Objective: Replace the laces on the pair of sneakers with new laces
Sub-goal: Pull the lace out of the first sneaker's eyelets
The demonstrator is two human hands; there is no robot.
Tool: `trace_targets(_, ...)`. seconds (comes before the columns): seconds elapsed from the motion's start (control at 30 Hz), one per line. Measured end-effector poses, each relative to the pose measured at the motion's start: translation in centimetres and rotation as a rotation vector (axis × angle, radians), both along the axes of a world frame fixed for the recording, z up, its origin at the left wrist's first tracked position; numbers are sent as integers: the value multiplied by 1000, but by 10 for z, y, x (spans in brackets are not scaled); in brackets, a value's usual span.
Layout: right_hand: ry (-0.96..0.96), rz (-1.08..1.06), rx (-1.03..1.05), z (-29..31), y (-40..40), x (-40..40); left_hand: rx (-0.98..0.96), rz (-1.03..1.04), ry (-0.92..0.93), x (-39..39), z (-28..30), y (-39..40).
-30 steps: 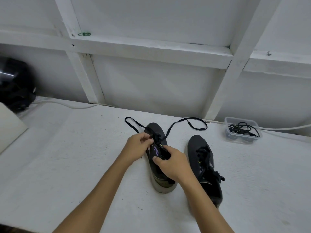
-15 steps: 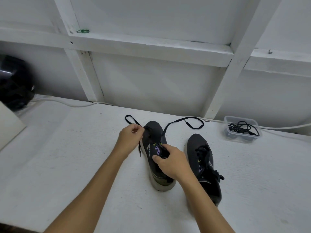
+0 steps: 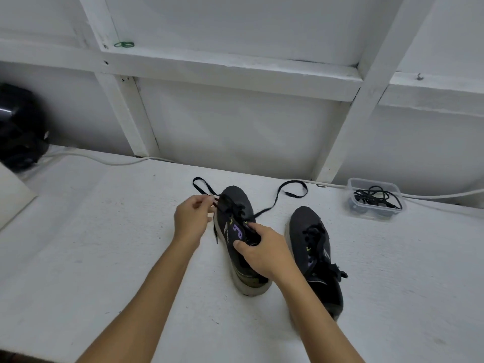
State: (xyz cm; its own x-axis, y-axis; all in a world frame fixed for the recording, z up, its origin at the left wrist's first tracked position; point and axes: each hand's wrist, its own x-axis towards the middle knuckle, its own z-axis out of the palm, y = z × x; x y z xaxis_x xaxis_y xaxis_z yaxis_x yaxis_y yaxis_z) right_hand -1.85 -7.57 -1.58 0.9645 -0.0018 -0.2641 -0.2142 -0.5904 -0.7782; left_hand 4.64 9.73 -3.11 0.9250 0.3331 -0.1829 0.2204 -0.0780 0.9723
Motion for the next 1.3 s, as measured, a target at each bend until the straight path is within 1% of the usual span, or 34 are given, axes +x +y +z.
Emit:
trace_targets(0.03,0,1,-3,1,0,0,-2,-11,29,-2,-2,1)
trace_targets(0.13,1,-6,-14,0,1,1,40,-251,150,-12,-10,-5)
trace_targets(0.2,-5,-7,-21,-2,2,2,128,-360,124,-17,-17,-8)
trace_targets(0.27,-1,-7,-27,-1,2,2,249,-356,22,-18,-20,-9)
trace_targets(0.37,-3,-9,-26,-3,2,3,349,-339,-102,-17,-16,-12)
trace_targets(0.4,-2,-11,-22,-2,2,3,344,-308,-115,-16,-11,-13)
trace_targets(0.43,2,-12,-15,-2,2,3,311,-234,-104,-13,-6,-11)
trace_targets(0.47,6,-12,-11,-2,2,3,260,-157,-64,-9,0,-7)
trace_targets(0.5,4,-10,-9,-3,2,3,229,-123,-16,-4,4,0)
trace_targets(0.53,4,-9,-9,-3,1,2,232,-164,34,0,6,7)
trace_targets(0.6,4,-8,-12,-2,1,3,287,-346,119,-2,7,12)
trace_targets(0.67,5,-10,-21,-2,2,3,332,-439,148,-10,5,6)
trace_targets(0.9,4,0,-9,-3,-1,3,456,-391,-68,-13,-7,-18)
trace_targets(0.93,1,-4,-8,-3,0,3,449,-364,-74,-11,-6,-18)
trace_targets(0.97,1,-9,-3,-2,0,3,407,-293,-76,-9,-5,-17)
trace_targets(1.0,3,-11,2,-2,0,2,326,-163,-67,-7,-3,-13)
trace_targets(1.03,7,-10,7,-2,0,2,200,15,-56,-3,-1,-7)
trace_targets(1.07,9,-9,9,-2,1,1,35,195,-48,0,3,0)
trace_targets(1.1,12,-10,9,-2,2,1,-111,322,-34,3,4,8)
trace_targets(1.13,18,-11,4,-3,2,1,-169,351,3,3,2,14)
trace_targets(1.17,23,-12,-2,-3,3,2,-155,294,56,1,-1,16)
trace_targets(1.2,25,-13,-9,-3,3,3,-118,185,116,-3,-6,15)
trace_targets(1.27,20,-14,-20,-4,3,3,-52,-74,230,-11,-16,10)
trace_targets(1.3,15,-14,-25,-4,3,3,-20,-200,244,-15,-21,6)
